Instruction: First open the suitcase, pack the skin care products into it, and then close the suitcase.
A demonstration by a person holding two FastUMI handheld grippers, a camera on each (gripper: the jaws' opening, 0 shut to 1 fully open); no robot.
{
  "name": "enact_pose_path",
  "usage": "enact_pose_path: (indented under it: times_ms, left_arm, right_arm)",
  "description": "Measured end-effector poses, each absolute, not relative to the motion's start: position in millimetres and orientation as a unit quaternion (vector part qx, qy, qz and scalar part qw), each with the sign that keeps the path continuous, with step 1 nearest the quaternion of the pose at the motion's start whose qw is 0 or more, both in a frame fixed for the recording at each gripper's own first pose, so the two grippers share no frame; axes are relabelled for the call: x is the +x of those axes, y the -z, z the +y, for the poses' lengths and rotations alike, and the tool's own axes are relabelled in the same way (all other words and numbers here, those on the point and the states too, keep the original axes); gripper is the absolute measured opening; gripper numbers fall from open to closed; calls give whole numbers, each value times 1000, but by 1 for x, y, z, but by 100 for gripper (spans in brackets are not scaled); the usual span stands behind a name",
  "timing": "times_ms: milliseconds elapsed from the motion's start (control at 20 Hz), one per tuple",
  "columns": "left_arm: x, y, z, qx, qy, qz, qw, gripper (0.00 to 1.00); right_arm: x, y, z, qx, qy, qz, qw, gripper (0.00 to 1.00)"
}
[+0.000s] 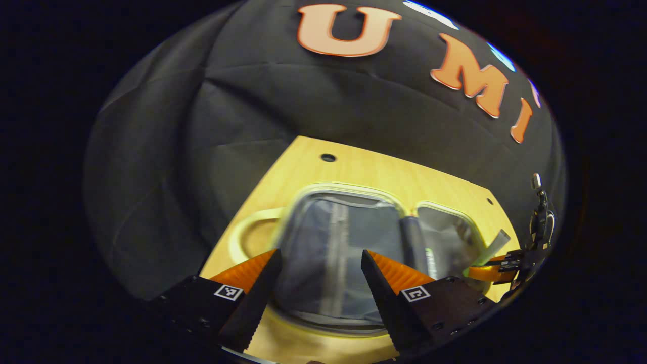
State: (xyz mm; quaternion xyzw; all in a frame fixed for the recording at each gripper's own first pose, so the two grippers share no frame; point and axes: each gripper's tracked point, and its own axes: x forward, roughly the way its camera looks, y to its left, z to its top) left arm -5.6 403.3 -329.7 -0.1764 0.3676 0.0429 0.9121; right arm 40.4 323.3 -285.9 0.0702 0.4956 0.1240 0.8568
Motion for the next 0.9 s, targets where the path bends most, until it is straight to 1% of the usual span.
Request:
enact_pose_path:
  times_ms: [50, 150, 200, 250, 300, 350, 450, 500, 650, 800, 900]
  left_arm:
    - [-9, 335, 422, -165, -64, 363, 915, 98]
    - [-9, 351, 446, -170, -90, 367, 910, 97]
    - [-8, 359, 451, -183, -98, 366, 907, 97]
    - [-9, 363, 458, -195, -105, 365, 904, 97]
    - [-9, 365, 460, -204, -112, 365, 901, 97]
    - [-9, 370, 464, -212, -116, 368, 898, 97]
    - [-9, 381, 470, -218, -109, 378, 893, 97]
    - [-5, 386, 470, -223, -105, 379, 892, 97]
    - [-2, 397, 472, -231, -89, 402, 882, 95]
    - [9, 410, 466, -239, -63, 425, 871, 96]
    - [16, 424, 464, -241, -55, 446, 861, 83]
  right_arm:
    - [42, 288, 322, 72, -117, 498, 856, 34]
    - [48, 284, 320, 81, -108, 494, 859, 36]
    - [50, 281, 319, 88, -106, 490, 861, 40]
    - [53, 280, 317, 90, -101, 486, 863, 41]
    - [56, 277, 314, 92, -98, 481, 866, 48]
    - [56, 273, 310, 93, -93, 477, 869, 41]
    - [57, 263, 303, 100, -84, 470, 873, 42]
    - [57, 256, 300, 107, -80, 465, 875, 47]
    - [60, 230, 288, 117, -69, 433, 891, 56]
    - [61, 202, 270, 108, -57, 404, 907, 66]
    - [60, 185, 259, 107, -49, 386, 915, 69]
